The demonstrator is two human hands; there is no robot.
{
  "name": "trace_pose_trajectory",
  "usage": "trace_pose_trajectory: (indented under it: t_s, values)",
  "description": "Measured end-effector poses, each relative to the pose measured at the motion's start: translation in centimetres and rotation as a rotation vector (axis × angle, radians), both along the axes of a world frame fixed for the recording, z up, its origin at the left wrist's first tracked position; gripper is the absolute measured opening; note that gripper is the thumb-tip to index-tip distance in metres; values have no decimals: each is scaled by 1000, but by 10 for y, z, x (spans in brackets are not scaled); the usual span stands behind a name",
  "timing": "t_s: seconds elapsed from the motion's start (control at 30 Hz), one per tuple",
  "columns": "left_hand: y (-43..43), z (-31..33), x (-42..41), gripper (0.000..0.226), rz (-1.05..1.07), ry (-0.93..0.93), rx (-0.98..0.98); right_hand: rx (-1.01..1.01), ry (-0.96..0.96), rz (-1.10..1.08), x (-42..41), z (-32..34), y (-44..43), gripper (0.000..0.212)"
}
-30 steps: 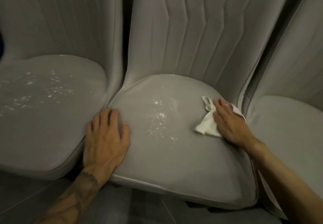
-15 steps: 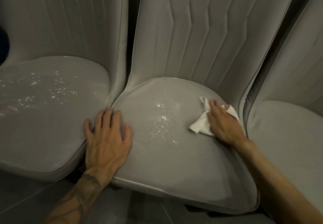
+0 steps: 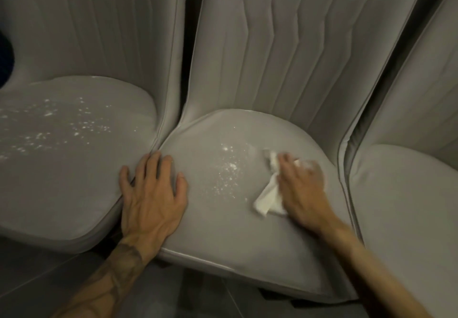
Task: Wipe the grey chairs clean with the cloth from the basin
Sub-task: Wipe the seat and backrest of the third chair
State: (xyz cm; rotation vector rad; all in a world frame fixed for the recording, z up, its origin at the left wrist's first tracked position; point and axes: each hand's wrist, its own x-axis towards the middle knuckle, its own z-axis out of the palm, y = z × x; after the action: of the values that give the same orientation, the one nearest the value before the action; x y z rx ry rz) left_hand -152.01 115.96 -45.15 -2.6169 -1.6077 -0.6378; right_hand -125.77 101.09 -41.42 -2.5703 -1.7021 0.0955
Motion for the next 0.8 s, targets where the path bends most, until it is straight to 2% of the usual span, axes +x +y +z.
trace_pose_trajectory:
  t_s: [0.07, 0.13, 0.23, 0.3, 0.37, 0.43, 0.53, 0.6, 0.7, 0.77, 0.8]
  values:
    - [0, 0, -1, 50, -4, -1, 3, 15, 126, 209, -46, -13, -16, 60]
    - [0, -1, -2, 50, -8, -2, 16, 40, 248, 274, -60, -10, -33, 58]
    - [0, -1, -2, 50, -13, 1, 10, -1, 184, 188, -9, 0, -38, 60]
    - [0, 0, -2, 50, -12, 1, -3, 0, 128, 1, 22, 7, -26, 57]
    - [-1, 1, -2, 50, -12, 6, -6, -35, 17, -95, 8, 10, -7, 57]
    - [-1, 1, -2, 50, -10, 11, -3, 1, 9, 79, -37, -2, 0, 62]
    - [0, 0, -3, 53, -10, 8, -9, 24, 203, 272, -54, -10, -10, 59]
    - [0, 0, -3, 54, -11, 8, -7, 30, 163, 220, -11, -7, 0, 59]
    - [-1, 2, -1, 55, -6, 9, -16, -4, 122, -72, 58, 5, 41, 56]
    - [-2, 4, 0, 53, -5, 4, -6, 20, 92, -148, 63, 12, 72, 53]
    - [-2, 4, 0, 52, -4, 1, -4, 31, 87, -118, 50, 11, 84, 52]
